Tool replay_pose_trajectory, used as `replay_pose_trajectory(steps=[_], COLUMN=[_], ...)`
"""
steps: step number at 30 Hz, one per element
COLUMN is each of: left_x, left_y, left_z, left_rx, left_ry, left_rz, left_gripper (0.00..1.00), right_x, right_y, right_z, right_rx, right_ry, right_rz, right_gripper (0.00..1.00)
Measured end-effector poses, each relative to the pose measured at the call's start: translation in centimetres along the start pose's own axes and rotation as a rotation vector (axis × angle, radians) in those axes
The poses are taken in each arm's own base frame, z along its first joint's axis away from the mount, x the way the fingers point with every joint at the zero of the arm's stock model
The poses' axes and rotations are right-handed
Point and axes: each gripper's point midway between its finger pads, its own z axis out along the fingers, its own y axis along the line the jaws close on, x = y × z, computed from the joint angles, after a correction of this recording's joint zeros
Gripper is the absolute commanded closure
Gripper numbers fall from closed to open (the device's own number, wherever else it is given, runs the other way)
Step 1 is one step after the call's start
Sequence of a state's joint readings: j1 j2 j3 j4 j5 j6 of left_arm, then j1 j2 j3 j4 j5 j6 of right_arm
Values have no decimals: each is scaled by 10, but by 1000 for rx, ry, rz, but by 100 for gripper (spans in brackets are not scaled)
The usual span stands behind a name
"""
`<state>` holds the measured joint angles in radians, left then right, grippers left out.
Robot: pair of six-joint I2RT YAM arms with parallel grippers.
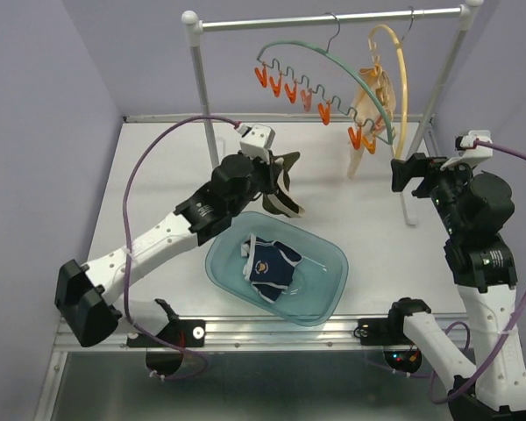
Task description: Remove the underwear clipped to the hanger
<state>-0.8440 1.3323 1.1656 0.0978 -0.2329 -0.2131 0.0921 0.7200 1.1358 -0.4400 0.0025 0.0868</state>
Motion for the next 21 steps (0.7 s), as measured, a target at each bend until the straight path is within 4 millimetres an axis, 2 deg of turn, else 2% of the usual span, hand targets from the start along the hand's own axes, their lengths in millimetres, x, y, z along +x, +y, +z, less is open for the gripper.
replay_pose_trajectory(steps=[7,11,14,18,21], left_x=[-34,-61,-68,-41,-3], left_y=[-10,-20,-25,-30,-29], left_z=[-67,-111,-134,-142,-136], left_rx=[151,260,322,385,403], left_ry=[-124,-217,-246,-188,-92], left_rz=[-2,5,9,10,-5], left_gripper=[100,100,100,100,100], right_x=[-3,-8,-9,-25,-44], right_y=[-14,-37,-50,-50,-47], right_z=[8,11,10,11,11], right_rx=[92,230,303,316,309], right_ry=[2,-19,-32,-66,-103], right_rz=[42,92,121,165,184], right_gripper=[0,0,0,0,0])
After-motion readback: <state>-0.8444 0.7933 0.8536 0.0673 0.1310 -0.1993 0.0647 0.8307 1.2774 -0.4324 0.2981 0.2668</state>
